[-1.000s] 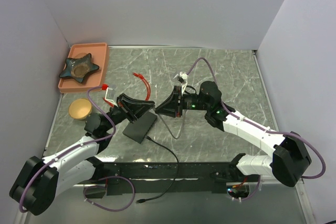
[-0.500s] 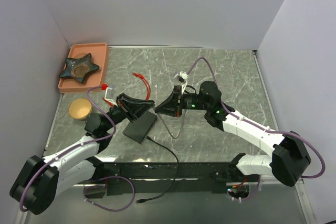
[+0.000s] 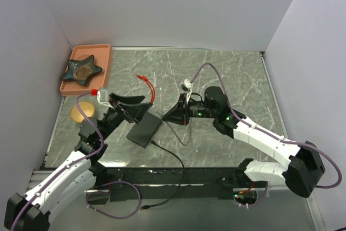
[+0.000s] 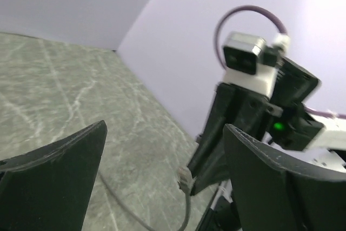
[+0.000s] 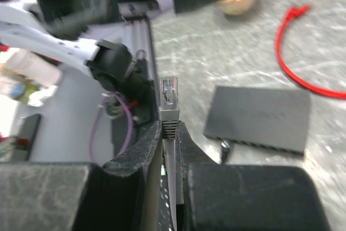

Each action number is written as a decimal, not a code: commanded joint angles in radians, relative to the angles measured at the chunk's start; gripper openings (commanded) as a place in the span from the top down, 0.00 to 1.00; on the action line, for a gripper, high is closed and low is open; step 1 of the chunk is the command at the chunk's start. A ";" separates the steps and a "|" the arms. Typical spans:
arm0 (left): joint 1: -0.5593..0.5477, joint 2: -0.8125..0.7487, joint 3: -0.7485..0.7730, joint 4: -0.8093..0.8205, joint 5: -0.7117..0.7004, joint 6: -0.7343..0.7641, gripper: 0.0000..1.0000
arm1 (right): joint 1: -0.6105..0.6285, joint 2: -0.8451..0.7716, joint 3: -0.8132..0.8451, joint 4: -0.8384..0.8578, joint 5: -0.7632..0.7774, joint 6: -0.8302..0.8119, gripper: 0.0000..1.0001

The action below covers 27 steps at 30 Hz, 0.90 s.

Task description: Insert the plug into the switch port

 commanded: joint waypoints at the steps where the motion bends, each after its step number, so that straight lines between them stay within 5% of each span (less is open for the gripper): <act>1: 0.008 -0.015 0.084 -0.244 -0.101 0.058 0.06 | 0.046 -0.069 0.048 -0.157 0.161 -0.153 1.00; 18: 0.120 0.145 0.110 -0.374 -0.060 0.031 0.06 | 0.393 -0.095 -0.032 -0.296 0.888 -0.406 1.00; 27: 0.169 0.191 0.136 -0.448 -0.032 0.035 0.06 | 0.468 -0.087 -0.061 -0.267 1.040 -0.440 1.00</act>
